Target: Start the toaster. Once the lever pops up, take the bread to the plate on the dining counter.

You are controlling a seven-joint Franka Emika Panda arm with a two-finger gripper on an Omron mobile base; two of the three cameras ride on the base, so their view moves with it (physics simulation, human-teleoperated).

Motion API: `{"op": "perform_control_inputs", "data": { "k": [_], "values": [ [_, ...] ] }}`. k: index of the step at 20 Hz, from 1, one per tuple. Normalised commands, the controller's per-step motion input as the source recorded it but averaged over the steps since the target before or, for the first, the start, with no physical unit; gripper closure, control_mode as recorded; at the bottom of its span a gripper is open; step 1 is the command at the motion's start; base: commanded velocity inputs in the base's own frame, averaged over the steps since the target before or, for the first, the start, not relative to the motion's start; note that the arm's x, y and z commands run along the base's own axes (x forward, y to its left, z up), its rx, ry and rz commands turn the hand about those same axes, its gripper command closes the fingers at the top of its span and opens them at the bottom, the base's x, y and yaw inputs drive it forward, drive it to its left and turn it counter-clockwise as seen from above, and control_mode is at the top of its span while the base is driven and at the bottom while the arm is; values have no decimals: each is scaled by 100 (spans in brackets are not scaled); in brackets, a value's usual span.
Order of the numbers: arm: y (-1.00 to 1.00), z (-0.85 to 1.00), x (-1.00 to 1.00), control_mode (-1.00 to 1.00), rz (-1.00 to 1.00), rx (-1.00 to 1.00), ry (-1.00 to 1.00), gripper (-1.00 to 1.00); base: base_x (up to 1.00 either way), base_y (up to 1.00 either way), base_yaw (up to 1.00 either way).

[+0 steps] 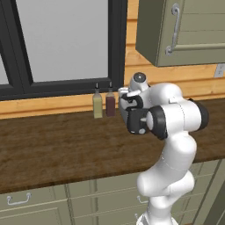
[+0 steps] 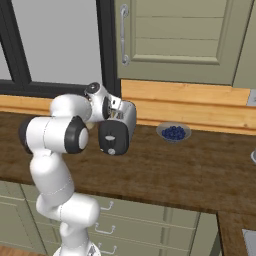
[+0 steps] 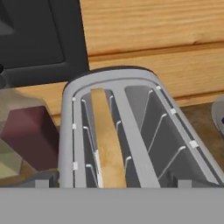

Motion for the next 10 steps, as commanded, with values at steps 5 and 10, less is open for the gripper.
{"op": "perform_control_inputs", "data": {
  "k": [5,10],
  "values": [
    [0,-35,28,-100,0,-1,-1,-100,0,0,0],
    [0,-39,3,-100,0,-3,-1,100,0,0,0]
  ]
}}
